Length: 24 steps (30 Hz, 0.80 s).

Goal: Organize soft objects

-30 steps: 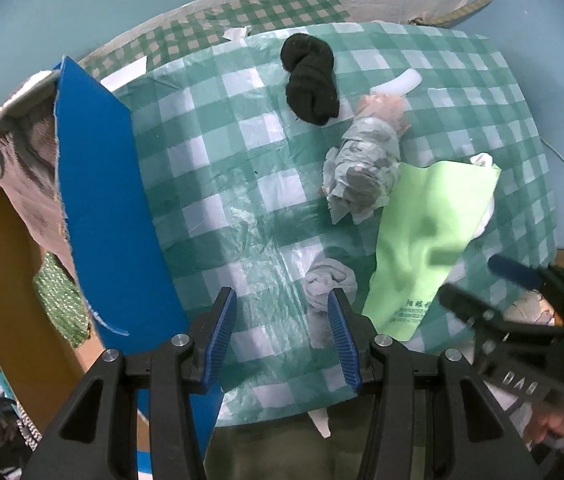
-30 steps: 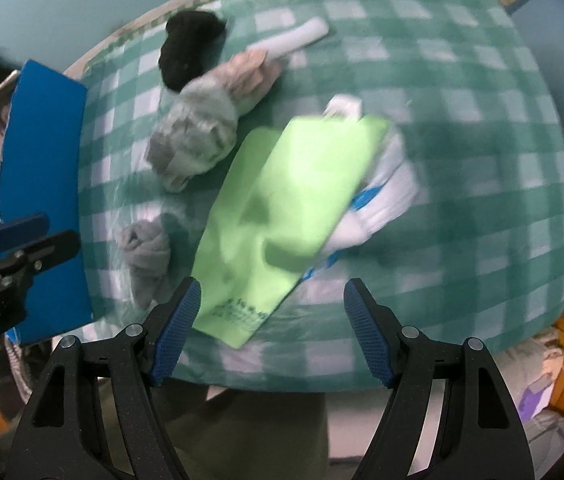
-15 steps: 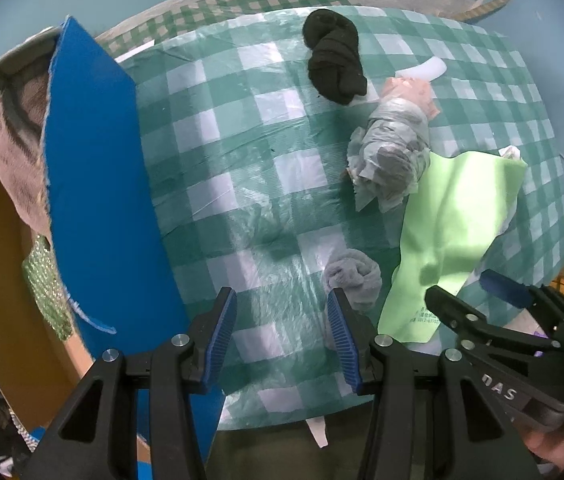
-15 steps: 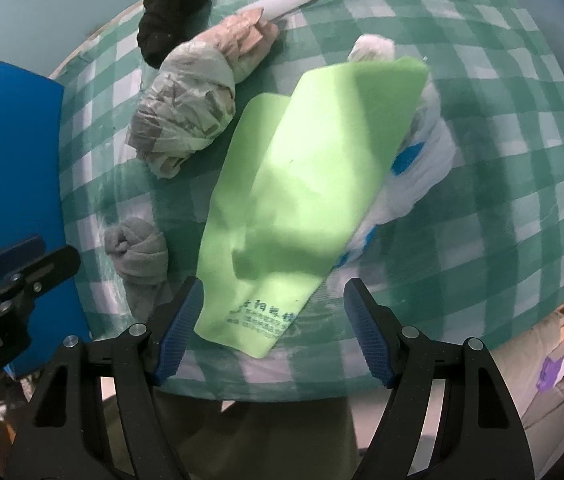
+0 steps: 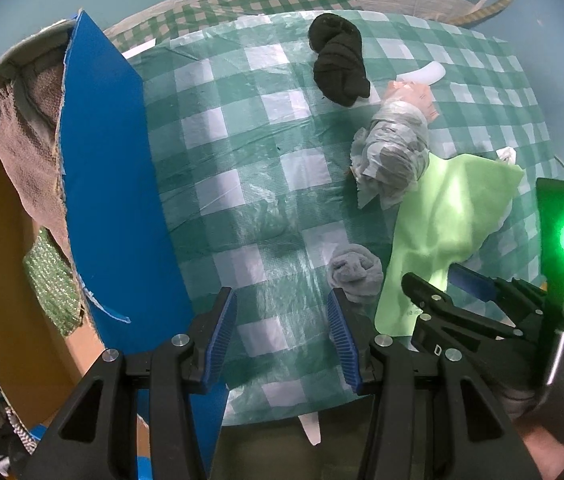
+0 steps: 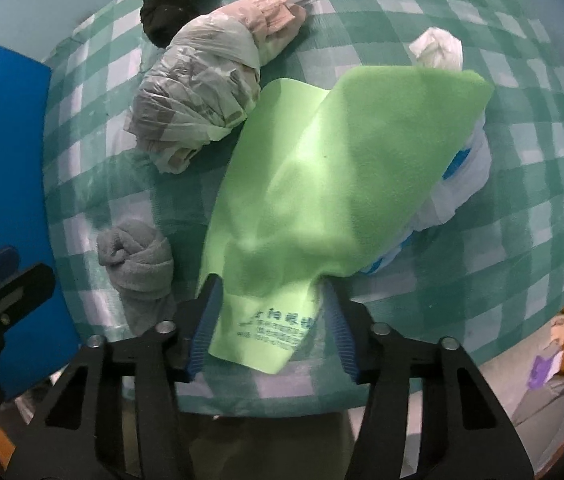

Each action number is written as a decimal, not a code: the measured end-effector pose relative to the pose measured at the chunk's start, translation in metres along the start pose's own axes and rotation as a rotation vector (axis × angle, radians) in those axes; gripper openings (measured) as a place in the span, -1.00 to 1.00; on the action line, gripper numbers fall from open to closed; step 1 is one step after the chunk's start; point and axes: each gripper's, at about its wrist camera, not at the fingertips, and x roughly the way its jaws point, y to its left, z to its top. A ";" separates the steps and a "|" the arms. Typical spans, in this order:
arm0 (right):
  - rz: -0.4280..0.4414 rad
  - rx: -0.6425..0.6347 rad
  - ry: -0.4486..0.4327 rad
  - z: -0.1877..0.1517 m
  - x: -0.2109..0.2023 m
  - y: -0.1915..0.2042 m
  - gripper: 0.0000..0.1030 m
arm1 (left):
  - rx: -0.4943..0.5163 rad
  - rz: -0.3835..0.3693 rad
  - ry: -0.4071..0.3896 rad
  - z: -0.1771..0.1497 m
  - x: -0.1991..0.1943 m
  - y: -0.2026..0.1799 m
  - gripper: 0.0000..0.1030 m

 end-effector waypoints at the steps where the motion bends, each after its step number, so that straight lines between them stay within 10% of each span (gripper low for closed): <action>1: -0.033 -0.017 -0.001 0.001 0.001 0.008 -0.30 | -0.001 0.000 0.000 0.000 0.000 0.000 -0.06; 7: -0.051 -0.065 0.010 -0.002 0.003 0.016 -0.82 | -0.005 -0.003 0.011 0.003 0.002 0.004 -0.06; 18: 0.112 -0.094 -0.038 -0.023 -0.025 -0.009 -0.84 | 0.024 0.004 0.036 0.007 0.016 -0.003 -0.05; 21: 0.127 -0.091 -0.068 -0.024 -0.036 -0.017 -0.83 | 0.033 0.003 0.045 0.008 0.020 -0.004 0.25; 24: 0.114 -0.118 -0.084 -0.020 -0.036 -0.012 -0.56 | 0.035 0.008 0.027 0.008 0.017 -0.002 0.25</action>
